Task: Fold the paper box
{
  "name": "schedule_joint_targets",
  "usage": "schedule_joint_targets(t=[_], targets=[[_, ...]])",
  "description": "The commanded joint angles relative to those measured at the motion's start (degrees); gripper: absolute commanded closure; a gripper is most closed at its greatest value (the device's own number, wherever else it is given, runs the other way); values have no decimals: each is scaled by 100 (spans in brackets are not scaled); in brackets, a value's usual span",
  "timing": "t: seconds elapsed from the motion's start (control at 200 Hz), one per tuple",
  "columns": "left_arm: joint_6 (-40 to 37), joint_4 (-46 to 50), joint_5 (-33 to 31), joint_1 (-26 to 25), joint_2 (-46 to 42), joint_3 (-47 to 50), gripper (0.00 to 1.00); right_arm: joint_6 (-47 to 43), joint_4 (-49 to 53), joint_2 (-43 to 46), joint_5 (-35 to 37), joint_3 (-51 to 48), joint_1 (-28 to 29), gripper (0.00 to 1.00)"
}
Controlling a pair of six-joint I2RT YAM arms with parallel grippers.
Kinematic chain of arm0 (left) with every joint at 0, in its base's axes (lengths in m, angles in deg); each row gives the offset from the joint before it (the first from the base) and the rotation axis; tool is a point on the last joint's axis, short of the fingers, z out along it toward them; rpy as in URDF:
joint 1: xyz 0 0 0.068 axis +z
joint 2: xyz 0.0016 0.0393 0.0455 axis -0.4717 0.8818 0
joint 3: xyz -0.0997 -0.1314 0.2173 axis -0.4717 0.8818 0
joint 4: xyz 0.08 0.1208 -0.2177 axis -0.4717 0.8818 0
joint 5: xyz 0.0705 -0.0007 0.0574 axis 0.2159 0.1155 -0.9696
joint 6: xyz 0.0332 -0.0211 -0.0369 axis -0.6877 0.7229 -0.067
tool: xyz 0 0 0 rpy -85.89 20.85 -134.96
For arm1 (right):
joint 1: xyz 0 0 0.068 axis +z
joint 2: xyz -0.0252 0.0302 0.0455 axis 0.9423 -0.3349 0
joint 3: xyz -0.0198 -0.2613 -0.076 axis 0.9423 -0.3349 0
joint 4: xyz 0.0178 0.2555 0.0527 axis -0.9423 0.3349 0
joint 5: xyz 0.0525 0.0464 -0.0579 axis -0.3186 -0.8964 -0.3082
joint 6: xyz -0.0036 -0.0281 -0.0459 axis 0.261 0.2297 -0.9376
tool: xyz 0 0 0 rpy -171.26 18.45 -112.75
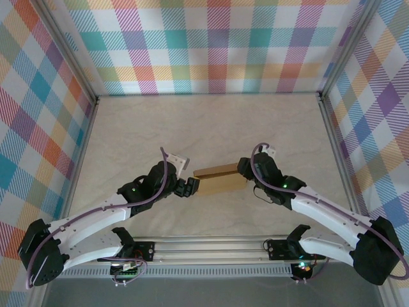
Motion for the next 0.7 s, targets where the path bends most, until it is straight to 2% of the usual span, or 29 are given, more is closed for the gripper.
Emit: schedule_joint_targets(t=[0.0,0.165,0.27,0.36,0.41,0.51,0.695], targets=[[-175,453,497,140,-156,-157,11,-120,545,-199,44,1,2,48],[-113,395,861,202,-343,-144,9,-126,508,-301,36,29,1,48],[0,87,1049,227,-755,70,9,-136,490,-308,26,9,3,48],[482,-298,1088,326,-1037,240,1,-180,421,-258,-12,-5,3,48],[938,-412,997,392,-1024,224,0,-214,367,-220,-52,-24,2,47],[1707,-318,676,451,-635,-26,0,-281,274,-153,-116,-73,3,47],[2485,72,674,452,534,-666,0,-305,220,-134,-199,-106,3,46]])
